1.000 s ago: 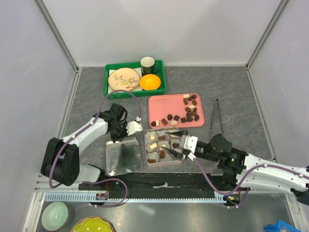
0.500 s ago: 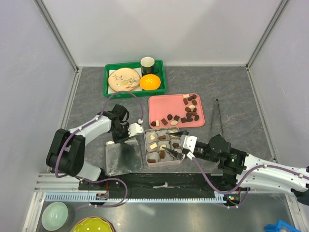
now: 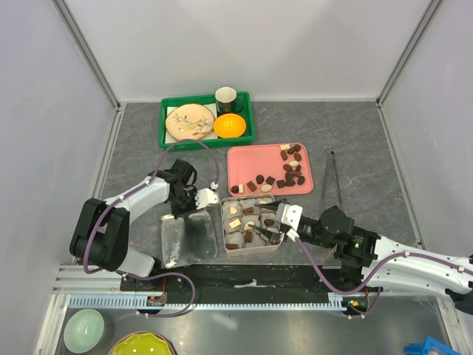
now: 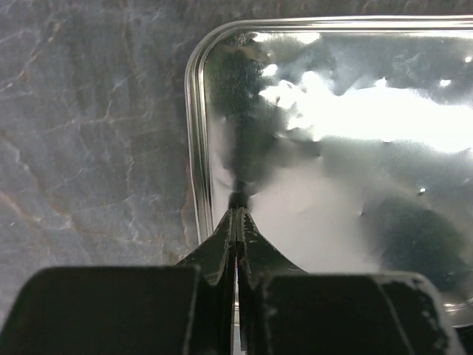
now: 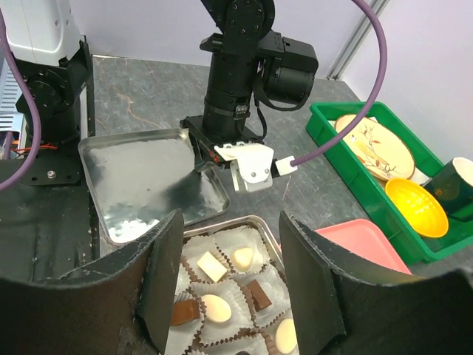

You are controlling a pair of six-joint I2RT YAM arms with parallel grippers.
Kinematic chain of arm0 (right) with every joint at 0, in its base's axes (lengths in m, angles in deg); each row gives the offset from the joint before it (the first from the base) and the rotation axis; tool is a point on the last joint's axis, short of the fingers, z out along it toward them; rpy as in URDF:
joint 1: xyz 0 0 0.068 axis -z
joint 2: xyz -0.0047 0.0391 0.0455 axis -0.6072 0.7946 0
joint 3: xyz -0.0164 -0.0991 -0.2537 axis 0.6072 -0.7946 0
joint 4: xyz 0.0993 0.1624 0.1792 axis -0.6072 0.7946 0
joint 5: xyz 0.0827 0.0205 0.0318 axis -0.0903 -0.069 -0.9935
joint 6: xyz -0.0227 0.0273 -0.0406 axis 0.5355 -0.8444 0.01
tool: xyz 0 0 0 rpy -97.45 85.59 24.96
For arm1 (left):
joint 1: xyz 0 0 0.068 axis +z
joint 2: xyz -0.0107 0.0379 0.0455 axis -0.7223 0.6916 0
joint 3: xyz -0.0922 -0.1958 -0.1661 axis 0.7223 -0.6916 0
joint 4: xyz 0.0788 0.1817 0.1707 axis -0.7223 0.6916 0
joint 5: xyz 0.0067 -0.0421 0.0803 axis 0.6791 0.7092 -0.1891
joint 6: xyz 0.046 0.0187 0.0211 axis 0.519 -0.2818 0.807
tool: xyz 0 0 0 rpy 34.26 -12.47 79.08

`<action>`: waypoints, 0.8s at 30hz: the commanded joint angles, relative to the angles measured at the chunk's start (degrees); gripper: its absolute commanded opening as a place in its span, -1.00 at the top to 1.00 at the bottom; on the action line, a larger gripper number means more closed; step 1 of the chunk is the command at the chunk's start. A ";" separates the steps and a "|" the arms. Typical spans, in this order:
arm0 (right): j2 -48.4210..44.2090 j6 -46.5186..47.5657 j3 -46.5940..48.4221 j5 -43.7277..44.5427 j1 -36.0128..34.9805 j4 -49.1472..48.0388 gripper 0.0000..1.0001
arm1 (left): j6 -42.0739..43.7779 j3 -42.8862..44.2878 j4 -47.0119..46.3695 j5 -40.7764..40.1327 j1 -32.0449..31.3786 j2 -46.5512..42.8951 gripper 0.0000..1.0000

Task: Pack the chocolate

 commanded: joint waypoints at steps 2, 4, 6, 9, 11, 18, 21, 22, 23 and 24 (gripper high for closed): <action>-0.50 -3.01 0.45 -0.55 -0.11 -1.87 -0.23 | 4.79 2.64 0.48 -1.72 1.15 -2.57 0.97; -0.59 -3.37 0.54 -0.64 -0.11 -1.96 -0.22 | 5.06 3.52 1.88 -1.46 1.59 -2.66 0.97; -0.59 -3.63 0.54 -0.64 -0.11 -1.88 -0.21 | 5.06 5.36 3.20 -1.63 1.68 -2.49 0.97; -0.33 -4.16 0.62 -0.21 -0.11 -1.44 -0.20 | 4.62 8.79 4.61 -2.25 1.86 -3.71 0.97; -0.24 -4.25 0.45 0.50 -0.11 -1.35 -0.21 | 5.05 11.24 6.45 -2.08 2.21 -5.20 0.97; 0.29 -5.56 0.10 1.03 -0.11 -0.56 -0.22 | 5.50 8.01 8.40 -0.58 2.38 -5.65 0.39; 0.46 -5.83 -0.08 0.94 -0.11 -0.73 -0.22 | 5.58 5.81 7.25 0.56 2.47 -4.43 0.00; 0.64 -5.83 0.01 0.94 -0.11 -0.65 -0.22 | 5.41 5.55 7.25 0.82 2.38 -3.81 -0.25; 0.99 -5.83 0.10 0.85 -0.02 -0.65 -0.22 | 5.32 5.55 7.25 1.09 2.47 -3.11 -0.28; 1.25 -5.83 0.27 0.85 -0.11 -0.65 -0.22 | 5.15 5.63 7.25 1.09 2.38 -1.89 -0.31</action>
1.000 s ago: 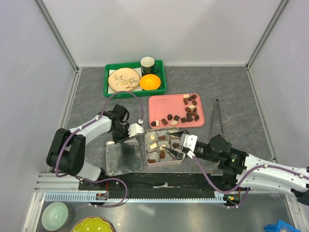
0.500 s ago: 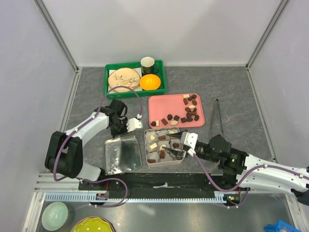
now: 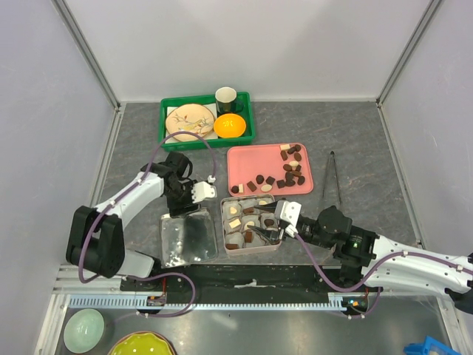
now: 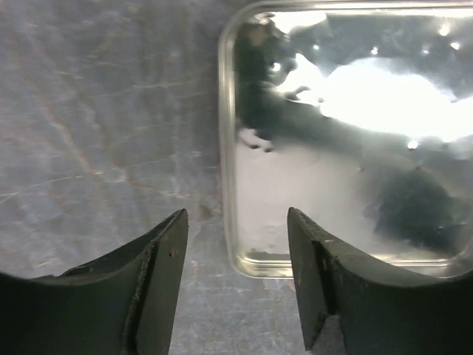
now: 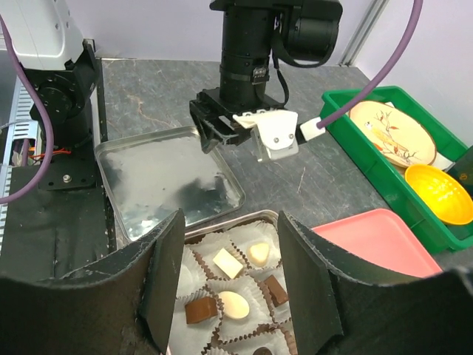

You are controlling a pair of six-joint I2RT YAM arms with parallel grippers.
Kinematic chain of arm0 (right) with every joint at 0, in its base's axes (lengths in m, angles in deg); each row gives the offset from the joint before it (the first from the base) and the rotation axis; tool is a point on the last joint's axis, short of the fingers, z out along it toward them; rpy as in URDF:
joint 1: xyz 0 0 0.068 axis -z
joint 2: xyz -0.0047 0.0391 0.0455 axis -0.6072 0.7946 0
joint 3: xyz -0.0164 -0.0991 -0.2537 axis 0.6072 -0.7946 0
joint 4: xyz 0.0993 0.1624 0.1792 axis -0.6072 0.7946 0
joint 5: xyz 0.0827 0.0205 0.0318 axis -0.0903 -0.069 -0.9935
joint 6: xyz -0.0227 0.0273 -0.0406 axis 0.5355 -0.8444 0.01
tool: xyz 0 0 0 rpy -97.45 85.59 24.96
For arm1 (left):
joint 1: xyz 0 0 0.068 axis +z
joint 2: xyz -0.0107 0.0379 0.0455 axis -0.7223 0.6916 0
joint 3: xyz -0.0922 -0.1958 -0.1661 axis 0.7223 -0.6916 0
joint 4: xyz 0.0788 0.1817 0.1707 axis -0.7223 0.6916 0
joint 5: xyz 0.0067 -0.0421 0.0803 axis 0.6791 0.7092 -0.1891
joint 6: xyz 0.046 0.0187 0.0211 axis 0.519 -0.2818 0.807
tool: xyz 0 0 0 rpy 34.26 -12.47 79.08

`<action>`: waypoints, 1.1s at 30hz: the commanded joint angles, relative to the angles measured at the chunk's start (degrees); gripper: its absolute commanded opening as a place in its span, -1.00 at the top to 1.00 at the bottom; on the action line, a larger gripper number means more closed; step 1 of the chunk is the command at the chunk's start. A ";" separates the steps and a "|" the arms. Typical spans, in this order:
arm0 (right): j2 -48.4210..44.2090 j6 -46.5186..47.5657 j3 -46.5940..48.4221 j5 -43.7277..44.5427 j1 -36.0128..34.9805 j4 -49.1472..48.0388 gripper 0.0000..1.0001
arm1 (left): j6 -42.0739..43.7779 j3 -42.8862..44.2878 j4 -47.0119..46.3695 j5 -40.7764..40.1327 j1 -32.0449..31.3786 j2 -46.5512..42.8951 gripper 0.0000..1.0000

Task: Pack the chocolate

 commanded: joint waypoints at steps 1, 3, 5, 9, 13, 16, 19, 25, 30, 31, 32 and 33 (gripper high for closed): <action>0.86 -1.30 0.36 0.61 -0.11 -0.89 -0.22 | 1.49 -0.22 0.56 2.10 0.24 2.91 -0.32; 1.30 -1.22 0.36 0.96 -0.11 -0.97 -0.23 | 1.41 -0.22 0.56 2.54 0.24 3.70 -0.36; 1.82 -1.22 0.27 0.96 -0.11 -1.15 -0.22 | 1.76 -0.57 -0.05 2.71 0.24 3.97 -0.37; 2.18 -2.01 0.10 0.88 -0.11 -1.76 -0.22 | 2.46 -1.02 -1.89 3.24 0.68 6.33 -0.59; 2.18 -2.36 -0.34 1.40 -0.11 -1.76 -0.22 | 2.11 -0.49 -2.60 3.41 1.03 9.50 -0.79; 1.92 -2.54 -0.52 2.02 -0.02 -1.59 -0.21 | 1.94 -0.66 -3.21 3.50 1.03 11.00 -0.53; 2.00 -2.45 -0.43 2.45 -0.11 -1.59 -0.20 | 1.23 -1.63 -5.14 2.89 1.03 11.44 -0.10; 2.44 -2.80 -0.52 2.54 -0.11 -1.76 -0.18 | 0.00 -3.39 -8.83 0.26 0.94 10.48 0.97; 2.36 -3.06 -0.52 2.54 -0.19 -1.76 -0.17 | -0.09 -2.42 -8.84 -2.03 1.03 7.15 0.97; 2.27 -3.32 -0.52 2.54 -0.11 -1.85 -0.17 | -0.26 -1.99 -8.75 -2.99 1.03 6.44 0.97; 2.35 -3.50 -0.43 2.54 -0.11 -1.85 -0.17 | -0.35 -1.02 -8.41 -3.52 0.95 5.65 0.97; 2.36 -3.59 -0.34 2.54 -0.11 -1.94 -0.17 | -0.35 -0.49 -8.23 -4.05 1.03 3.64 0.97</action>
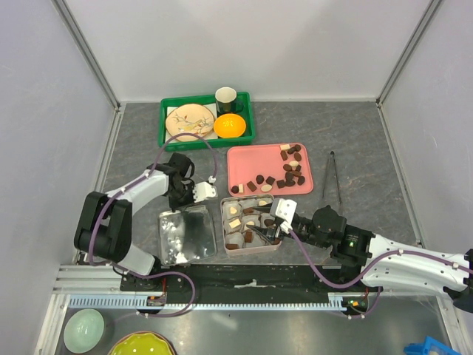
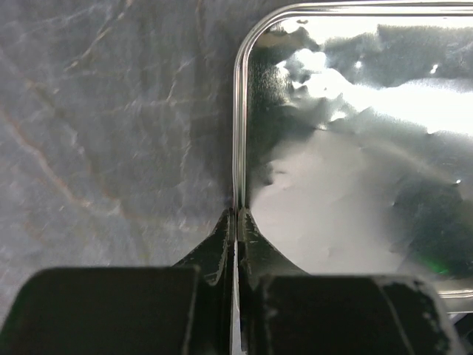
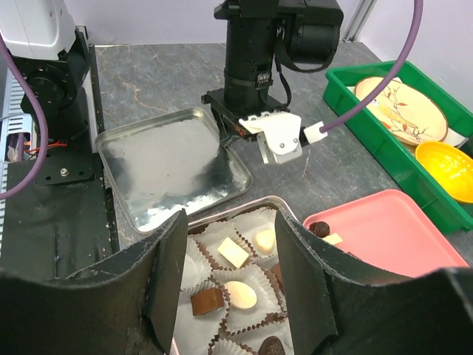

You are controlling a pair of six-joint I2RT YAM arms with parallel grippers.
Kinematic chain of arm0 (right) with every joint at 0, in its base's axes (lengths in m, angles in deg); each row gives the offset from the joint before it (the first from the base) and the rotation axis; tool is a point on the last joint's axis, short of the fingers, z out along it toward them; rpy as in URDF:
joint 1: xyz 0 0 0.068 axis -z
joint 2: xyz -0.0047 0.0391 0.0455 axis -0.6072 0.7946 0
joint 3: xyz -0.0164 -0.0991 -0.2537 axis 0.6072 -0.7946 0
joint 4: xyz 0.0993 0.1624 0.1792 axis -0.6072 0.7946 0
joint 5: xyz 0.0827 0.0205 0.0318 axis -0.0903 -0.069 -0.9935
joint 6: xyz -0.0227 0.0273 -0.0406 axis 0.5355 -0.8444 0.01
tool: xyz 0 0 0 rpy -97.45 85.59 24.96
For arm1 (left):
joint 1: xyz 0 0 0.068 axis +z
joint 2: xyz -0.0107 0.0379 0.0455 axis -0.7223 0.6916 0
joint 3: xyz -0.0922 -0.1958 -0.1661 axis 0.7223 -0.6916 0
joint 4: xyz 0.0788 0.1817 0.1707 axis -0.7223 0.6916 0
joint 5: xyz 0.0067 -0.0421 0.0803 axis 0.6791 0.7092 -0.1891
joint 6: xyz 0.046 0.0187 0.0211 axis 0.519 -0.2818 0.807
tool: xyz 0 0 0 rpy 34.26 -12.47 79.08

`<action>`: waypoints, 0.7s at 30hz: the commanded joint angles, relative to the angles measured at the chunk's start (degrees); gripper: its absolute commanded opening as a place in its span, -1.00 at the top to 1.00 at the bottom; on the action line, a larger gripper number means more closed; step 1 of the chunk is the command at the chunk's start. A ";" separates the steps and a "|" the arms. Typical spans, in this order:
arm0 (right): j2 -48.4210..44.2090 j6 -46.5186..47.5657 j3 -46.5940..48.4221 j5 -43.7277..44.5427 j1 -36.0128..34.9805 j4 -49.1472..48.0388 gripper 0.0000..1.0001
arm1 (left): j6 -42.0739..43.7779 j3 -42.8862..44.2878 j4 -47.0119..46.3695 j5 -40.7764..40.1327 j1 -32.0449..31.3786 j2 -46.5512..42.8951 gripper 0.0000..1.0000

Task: Pack the chocolate

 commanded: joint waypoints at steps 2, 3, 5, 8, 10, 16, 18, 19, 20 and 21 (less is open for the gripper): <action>0.41 -2.45 0.05 2.24 -0.11 -2.66 -0.17 | -0.50 3.75 -0.71 -4.69 0.07 -7.22 0.97; 0.76 -2.81 0.14 2.25 -0.11 -2.84 -0.18 | -0.85 4.64 -0.36 -4.87 -0.02 -8.45 0.97; 1.29 -4.55 0.31 2.60 -0.11 -3.72 -0.19 | -0.86 7.09 0.26 -5.40 0.07 -12.58 0.97; 2.87 -7.54 0.23 2.86 -0.11 -6.61 -0.25 | -0.77 10.43 1.58 -6.19 -0.10 -17.94 0.97; 4.71 -8.96 0.05 2.51 -0.11 -9.24 -0.32 | -0.68 12.11 2.37 -6.36 -0.28 -22.06 0.97; 12.79 -13.70 1.63 -4.93 2.70 -16.79 -0.67 | -0.94 18.34 5.35 -6.80 -3.44 -29.55 0.97; 15.86 -15.46 2.59 -8.20 5.94 -20.57 -0.72 | -1.12 19.06 6.58 -7.50 -4.32 -31.31 0.97; 16.58 -16.08 2.86 -10.91 7.26 -21.90 -0.78 | -1.03 19.32 7.29 -7.86 -5.11 -31.84 0.97; 17.28 -16.95 3.04 -12.42 8.75 -23.57 -0.79 | -1.12 19.32 7.47 -8.30 -5.46 -33.24 0.97; 18.42 -18.53 3.39 -14.17 10.34 -25.32 -0.81 | -1.21 19.32 7.64 -8.65 -5.90 -33.86 0.97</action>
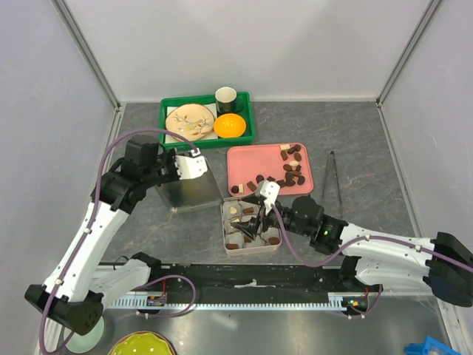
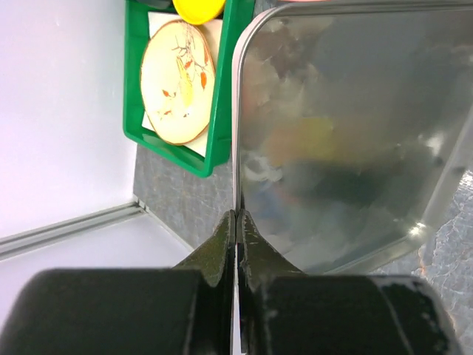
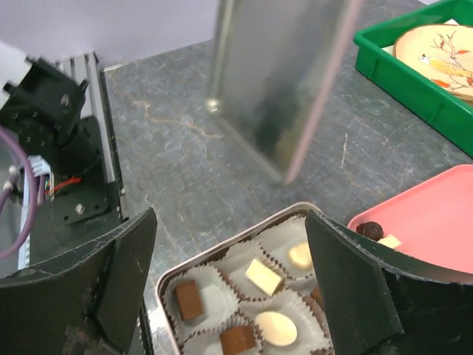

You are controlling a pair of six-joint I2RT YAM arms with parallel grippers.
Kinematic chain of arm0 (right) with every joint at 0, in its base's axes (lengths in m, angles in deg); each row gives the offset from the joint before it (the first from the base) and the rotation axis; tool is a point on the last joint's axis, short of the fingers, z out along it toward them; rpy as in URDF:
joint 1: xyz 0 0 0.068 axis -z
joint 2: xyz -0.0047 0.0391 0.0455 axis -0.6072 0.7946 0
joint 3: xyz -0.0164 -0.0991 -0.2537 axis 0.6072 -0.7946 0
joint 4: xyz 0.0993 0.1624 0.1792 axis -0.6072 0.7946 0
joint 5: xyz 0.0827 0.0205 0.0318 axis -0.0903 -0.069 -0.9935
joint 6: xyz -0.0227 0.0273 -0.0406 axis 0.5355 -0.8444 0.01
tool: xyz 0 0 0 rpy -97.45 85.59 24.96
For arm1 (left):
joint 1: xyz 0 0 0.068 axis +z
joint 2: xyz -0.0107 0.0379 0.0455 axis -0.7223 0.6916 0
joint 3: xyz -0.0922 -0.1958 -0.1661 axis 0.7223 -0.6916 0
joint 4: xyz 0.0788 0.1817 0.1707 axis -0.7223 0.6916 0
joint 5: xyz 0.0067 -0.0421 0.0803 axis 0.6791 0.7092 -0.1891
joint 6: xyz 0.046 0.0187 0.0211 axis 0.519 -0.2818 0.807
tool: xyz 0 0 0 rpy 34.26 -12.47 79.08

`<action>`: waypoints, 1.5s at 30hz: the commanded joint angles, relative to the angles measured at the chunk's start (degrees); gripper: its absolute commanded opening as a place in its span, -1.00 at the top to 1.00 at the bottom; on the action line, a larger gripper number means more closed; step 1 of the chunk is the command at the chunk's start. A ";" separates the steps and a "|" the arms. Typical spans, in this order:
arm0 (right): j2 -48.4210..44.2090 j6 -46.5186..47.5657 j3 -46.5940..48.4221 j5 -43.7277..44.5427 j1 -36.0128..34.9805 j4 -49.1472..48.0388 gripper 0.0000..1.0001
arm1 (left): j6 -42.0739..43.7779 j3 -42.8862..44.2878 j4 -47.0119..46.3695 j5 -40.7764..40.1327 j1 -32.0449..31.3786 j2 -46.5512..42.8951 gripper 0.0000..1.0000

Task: Pack the chocolate

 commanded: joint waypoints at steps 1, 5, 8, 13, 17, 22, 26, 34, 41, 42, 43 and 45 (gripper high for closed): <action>3.06 -9.26 3.52 -10.70 8.06 -14.53 -0.84 | -0.93 1.57 3.40 -1.98 -2.27 -2.89 0.97; 6.75 -16.40 5.81 -18.97 11.96 -22.81 -0.91 | -2.15 1.92 4.19 -4.36 -4.83 -4.48 0.97; 9.64 -20.09 7.12 -22.75 12.23 -27.74 -0.92 | -3.47 2.89 5.16 -4.45 -5.80 -4.39 0.97; 14.84 -23.71 9.15 -27.24 12.23 -32.67 -0.93 | -4.79 3.86 5.87 -4.53 -7.11 -4.30 0.97; 17.21 -21.34 9.59 -26.54 12.58 -31.09 -0.93 | -5.23 4.30 6.48 -5.75 -7.64 -4.13 0.97; 20.81 -21.42 10.99 -27.51 12.67 -31.43 -0.93 | -5.76 5.00 6.92 -5.85 -8.61 -3.95 0.97; 25.29 -23.88 14.06 -29.44 12.67 -32.92 -0.86 | -6.99 6.23 7.45 -6.03 -9.84 -3.25 0.97; 32.68 -26.70 17.06 -30.68 12.93 -35.39 -0.76 | -7.78 8.34 8.15 -6.20 -11.25 -2.02 0.97; 29.97 -25.21 14.25 -30.41 16.88 -35.14 -0.76 | -7.69 7.91 8.51 -6.12 -11.77 -2.10 0.97; 28.14 -24.42 14.16 -30.33 17.23 -33.82 -0.76 | -7.52 7.55 8.51 -6.20 -11.77 -2.28 0.97; 27.07 -23.45 14.25 -30.15 17.76 -30.68 -0.76 | -7.43 7.20 8.42 -6.29 -11.77 -2.46 0.97; 24.27 -20.99 14.42 -30.32 17.94 -27.41 -0.77 | -7.25 6.59 8.42 -6.38 -11.86 -2.37 0.97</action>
